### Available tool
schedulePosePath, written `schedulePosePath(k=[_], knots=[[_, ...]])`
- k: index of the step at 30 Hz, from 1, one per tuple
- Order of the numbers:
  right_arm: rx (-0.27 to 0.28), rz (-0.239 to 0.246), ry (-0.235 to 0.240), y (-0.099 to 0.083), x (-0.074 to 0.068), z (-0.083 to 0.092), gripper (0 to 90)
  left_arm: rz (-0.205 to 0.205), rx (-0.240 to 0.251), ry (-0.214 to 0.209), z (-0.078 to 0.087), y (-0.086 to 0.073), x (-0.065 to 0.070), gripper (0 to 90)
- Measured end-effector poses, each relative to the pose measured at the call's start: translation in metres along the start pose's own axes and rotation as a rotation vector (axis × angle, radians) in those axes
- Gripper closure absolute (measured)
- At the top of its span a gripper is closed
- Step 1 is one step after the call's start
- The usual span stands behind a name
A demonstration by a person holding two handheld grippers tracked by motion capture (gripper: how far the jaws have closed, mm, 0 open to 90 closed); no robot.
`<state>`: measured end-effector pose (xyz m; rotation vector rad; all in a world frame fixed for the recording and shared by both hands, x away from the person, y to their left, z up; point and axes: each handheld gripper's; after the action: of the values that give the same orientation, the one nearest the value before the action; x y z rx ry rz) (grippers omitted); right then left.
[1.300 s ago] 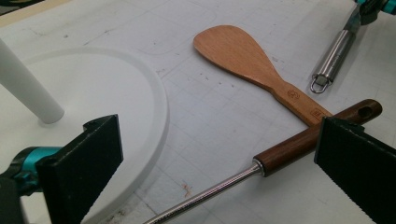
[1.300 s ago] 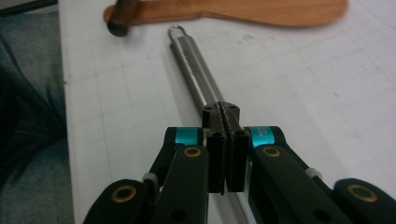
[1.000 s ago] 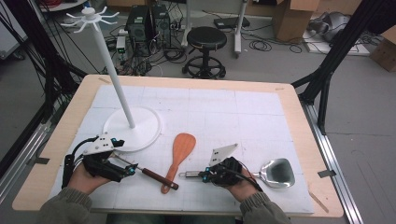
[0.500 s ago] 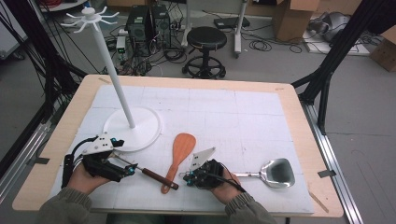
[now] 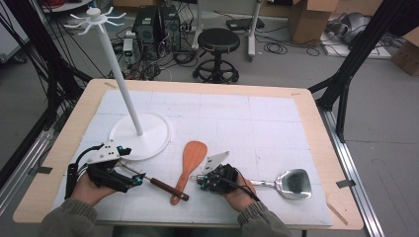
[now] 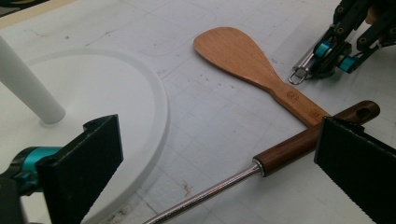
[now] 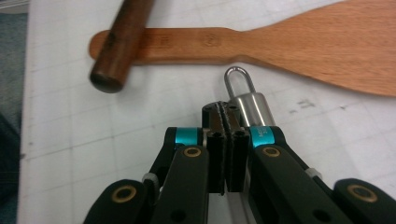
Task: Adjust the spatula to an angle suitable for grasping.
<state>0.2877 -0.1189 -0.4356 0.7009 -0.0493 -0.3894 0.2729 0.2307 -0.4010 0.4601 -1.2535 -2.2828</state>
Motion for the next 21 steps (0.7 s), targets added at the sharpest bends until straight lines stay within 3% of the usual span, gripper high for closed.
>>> schedulePosePath(k=[8, 10, 15, 21], knots=[[-0.007, -0.012, -0.011, -0.002, 0.007, 0.004, 89.3, -0.001, 0.001, -0.002, 0.000, 0.000, 0.000, 1.7], [0.008, -0.016, 0.025, -0.004, 0.009, 0.009, 88.1, -0.002, 0.001, -0.003, 0.000, 0.000, 0.000, 1.7], [0.039, 0.003, 0.021, -0.009, 0.013, 0.032, 82.4, -0.003, -0.003, -0.003, -0.001, 0.000, 0.000, 1.8], [0.024, 0.001, -0.018, -0.022, 0.030, 0.062, 73.7, -0.002, -0.005, -0.002, -0.002, 0.000, 0.001, 1.7]])
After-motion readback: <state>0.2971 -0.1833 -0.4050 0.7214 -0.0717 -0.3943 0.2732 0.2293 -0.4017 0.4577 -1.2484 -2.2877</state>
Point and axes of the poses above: each handheld gripper's, and its own axes: z roughly backward along the jaws, y roughly out of its top, x roughly to its right, and after that the axes turned 5 degrees about -z, right-handed
